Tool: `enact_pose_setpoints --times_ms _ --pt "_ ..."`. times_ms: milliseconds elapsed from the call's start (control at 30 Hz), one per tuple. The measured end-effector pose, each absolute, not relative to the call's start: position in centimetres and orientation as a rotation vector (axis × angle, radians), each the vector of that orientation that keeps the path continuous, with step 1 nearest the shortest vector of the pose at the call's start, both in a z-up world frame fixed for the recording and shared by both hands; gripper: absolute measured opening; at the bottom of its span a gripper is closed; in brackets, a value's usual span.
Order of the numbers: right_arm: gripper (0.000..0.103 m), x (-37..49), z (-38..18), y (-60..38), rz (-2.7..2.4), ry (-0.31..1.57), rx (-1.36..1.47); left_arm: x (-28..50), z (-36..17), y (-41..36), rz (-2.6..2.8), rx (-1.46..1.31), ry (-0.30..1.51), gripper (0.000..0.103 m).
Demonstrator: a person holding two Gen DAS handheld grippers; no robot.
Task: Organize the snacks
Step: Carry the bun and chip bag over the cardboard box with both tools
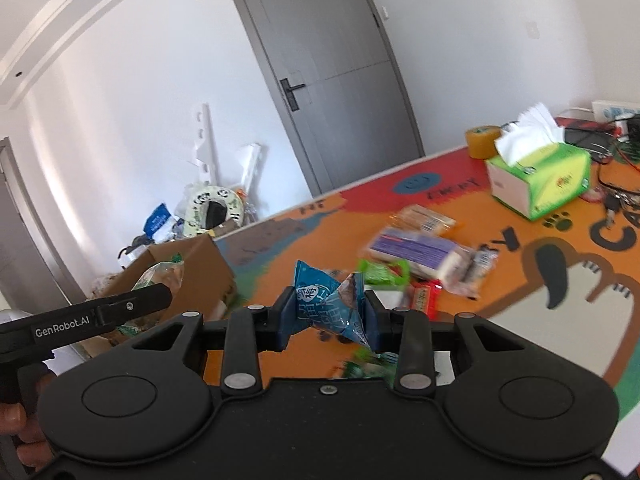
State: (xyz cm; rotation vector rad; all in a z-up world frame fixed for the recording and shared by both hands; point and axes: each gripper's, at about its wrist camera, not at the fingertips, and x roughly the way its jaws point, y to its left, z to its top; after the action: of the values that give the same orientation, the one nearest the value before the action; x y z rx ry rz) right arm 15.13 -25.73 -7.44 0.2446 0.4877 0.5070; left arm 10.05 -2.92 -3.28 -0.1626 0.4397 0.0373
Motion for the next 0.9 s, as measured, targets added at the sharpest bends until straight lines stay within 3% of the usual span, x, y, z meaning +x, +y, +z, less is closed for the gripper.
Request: enact_pose_setpoints --times_ms 900 --pt "0.036 17.1 -5.8 -15.2 0.669 0.481 0.183 10.0 -3.9 7.1 0.230 -0.266 0.417 0.048"
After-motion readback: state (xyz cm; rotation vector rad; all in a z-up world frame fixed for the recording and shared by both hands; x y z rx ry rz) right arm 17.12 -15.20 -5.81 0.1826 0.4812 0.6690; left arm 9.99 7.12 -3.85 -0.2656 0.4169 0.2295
